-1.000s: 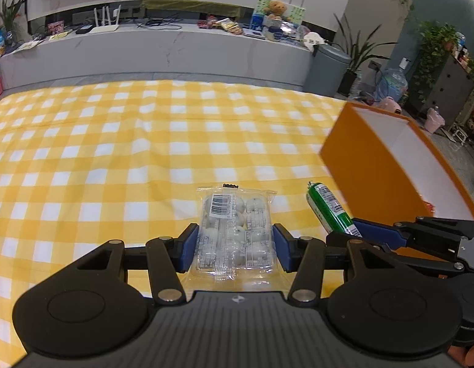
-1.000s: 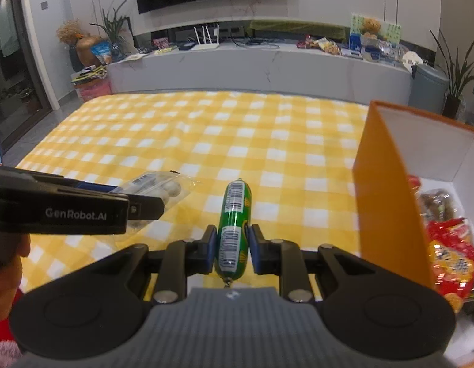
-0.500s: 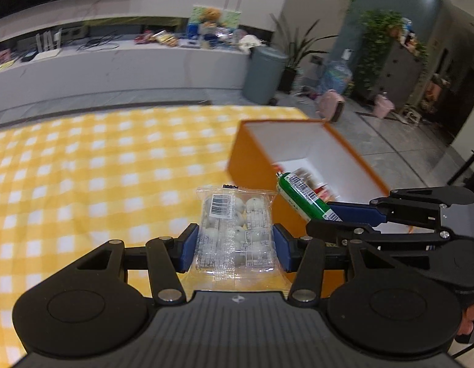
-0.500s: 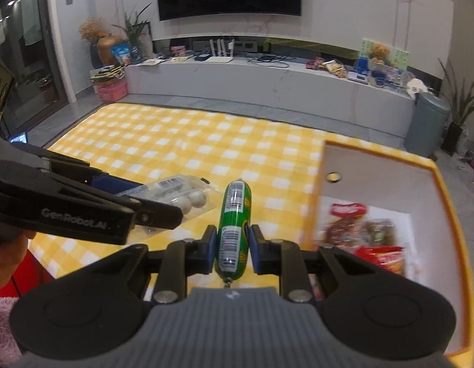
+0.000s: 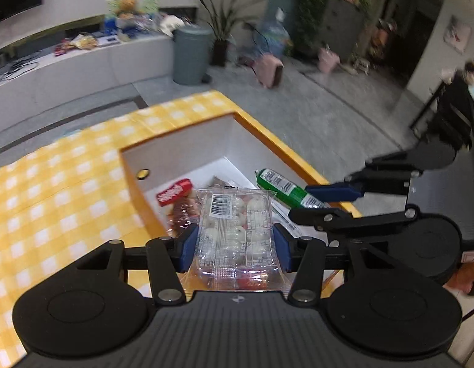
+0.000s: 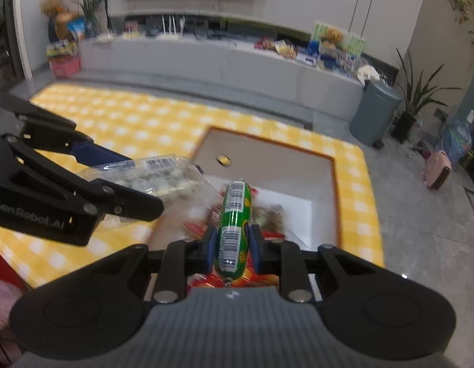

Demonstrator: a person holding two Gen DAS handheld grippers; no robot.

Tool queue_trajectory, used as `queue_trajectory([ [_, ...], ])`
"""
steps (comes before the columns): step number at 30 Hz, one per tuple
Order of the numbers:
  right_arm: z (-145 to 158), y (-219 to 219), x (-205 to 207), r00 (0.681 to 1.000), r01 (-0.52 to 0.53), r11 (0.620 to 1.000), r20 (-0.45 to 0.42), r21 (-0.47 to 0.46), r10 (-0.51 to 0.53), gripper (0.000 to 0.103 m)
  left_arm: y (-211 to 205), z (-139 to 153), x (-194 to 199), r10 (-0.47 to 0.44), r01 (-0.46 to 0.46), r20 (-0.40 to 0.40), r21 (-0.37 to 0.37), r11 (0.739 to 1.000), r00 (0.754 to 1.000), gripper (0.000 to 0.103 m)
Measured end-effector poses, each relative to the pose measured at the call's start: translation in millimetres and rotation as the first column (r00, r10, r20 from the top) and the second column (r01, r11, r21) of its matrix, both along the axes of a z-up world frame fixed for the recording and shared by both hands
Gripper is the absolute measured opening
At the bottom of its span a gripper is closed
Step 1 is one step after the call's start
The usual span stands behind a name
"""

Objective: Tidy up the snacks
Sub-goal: 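Carry the sausage stick and snack tray up and over the orange box, then open both tools to drop the tray and sausage into the box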

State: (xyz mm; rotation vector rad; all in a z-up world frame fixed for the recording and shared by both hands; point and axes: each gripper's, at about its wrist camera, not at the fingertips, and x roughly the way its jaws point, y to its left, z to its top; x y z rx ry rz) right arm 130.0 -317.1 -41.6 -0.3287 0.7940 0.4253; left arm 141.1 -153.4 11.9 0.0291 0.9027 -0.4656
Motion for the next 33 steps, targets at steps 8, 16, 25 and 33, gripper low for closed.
queue_trajectory([
  [8,-29.1,-13.7,27.4,0.992,-0.088,0.986,-0.105,-0.138,0.074,0.02,-27.6,-35.8,30.1,-0.105,0.118,-0.115,0.112,0.987,0.988,0.059],
  [16,-57.6,-12.7,61.3,0.967,-0.14,0.971,-0.236,-0.192,0.093,0.02,-41.9,-64.5,53.7,-0.219,0.259,-0.209,0.186,0.948,0.953,0.059],
  [25,-82.9,-10.6,80.7,0.938,-0.167,0.947,-0.341,-0.276,0.066,0.021,-59.7,-83.9,64.8,-0.303,0.374,-0.271,0.271,0.887,0.914,0.059],
  [33,-89.9,-9.3,78.7,0.918,-0.207,0.939,-0.386,-0.274,0.09,0.022,-63.1,-98.2,60.9,-0.341,0.428,-0.339,0.226,0.875,0.877,0.06],
])
